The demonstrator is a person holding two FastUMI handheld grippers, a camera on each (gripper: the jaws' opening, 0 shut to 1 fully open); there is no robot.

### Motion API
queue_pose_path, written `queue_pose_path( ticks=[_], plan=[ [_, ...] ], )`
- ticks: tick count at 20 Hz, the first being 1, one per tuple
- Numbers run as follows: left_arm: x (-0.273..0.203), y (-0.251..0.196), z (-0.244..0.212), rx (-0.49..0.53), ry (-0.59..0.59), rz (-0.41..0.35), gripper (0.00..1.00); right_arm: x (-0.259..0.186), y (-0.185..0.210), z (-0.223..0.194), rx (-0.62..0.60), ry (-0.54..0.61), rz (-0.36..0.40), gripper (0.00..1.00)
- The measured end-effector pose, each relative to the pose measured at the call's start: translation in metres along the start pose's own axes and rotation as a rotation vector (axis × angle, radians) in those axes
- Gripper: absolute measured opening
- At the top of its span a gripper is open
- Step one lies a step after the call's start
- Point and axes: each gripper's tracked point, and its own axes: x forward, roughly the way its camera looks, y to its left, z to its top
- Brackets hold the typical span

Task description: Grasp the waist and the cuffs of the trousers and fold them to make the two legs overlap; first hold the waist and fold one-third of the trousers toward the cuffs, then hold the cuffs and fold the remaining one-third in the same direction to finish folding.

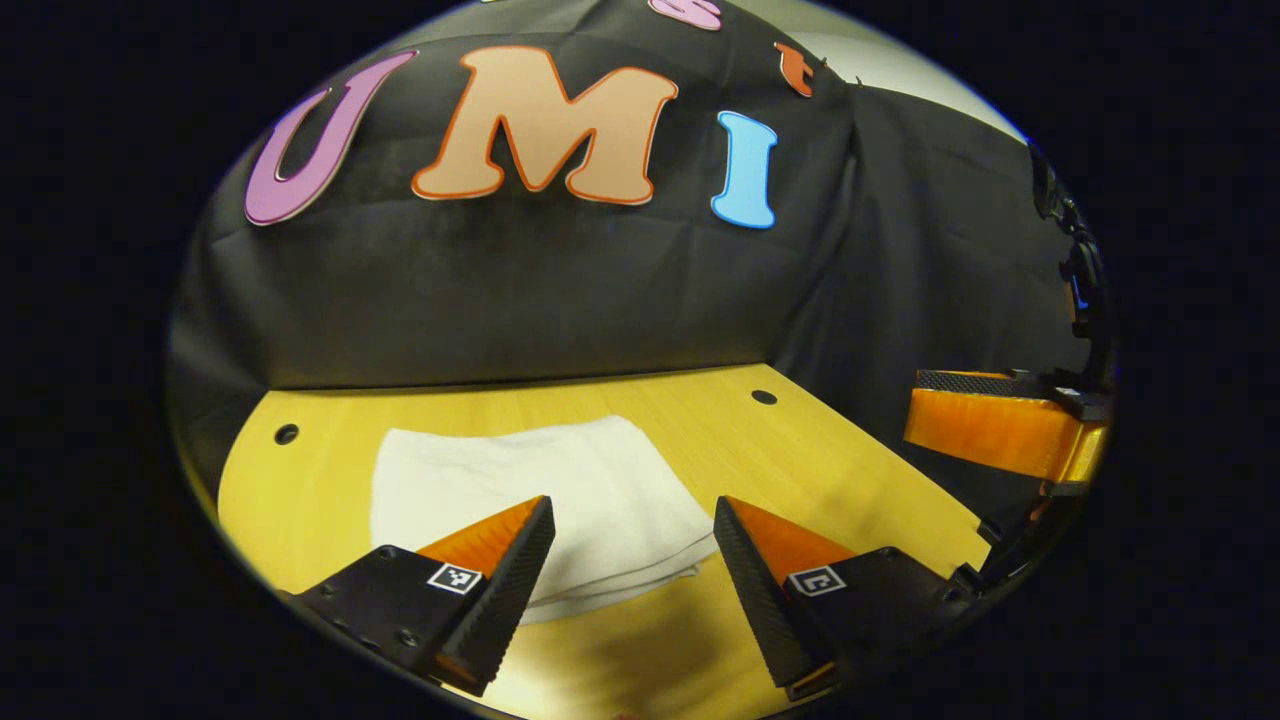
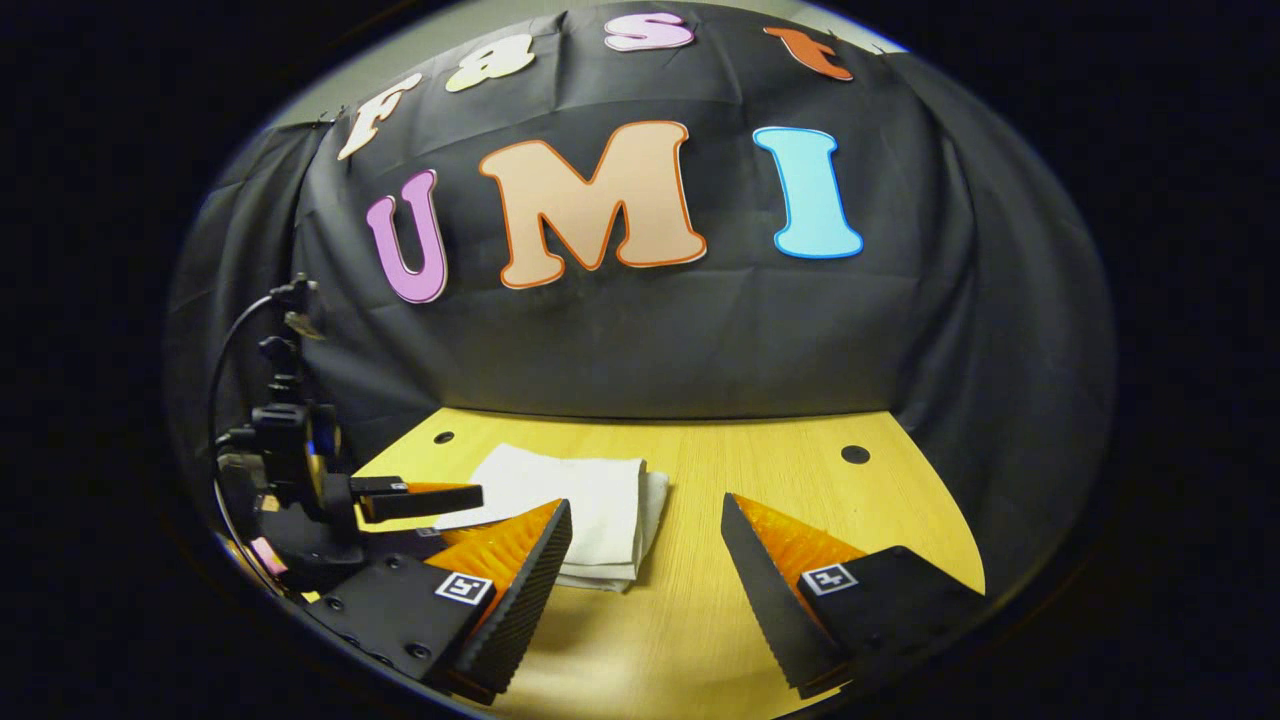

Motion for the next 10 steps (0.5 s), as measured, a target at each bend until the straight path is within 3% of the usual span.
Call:
queue_pose_path(
  ticks=[7,10],
  plan=[
    [-0.084,0.051,0.009,0.010,-0.043,0.212,0.94,-0.030,0.009,0.019,-0.020,-0.134,0.028,0.96],
    [-0.104,0.054,0.005,0.007,-0.058,0.238,0.95,-0.043,0.015,0.020,-0.020,-0.180,0.028,0.96]
  ],
)
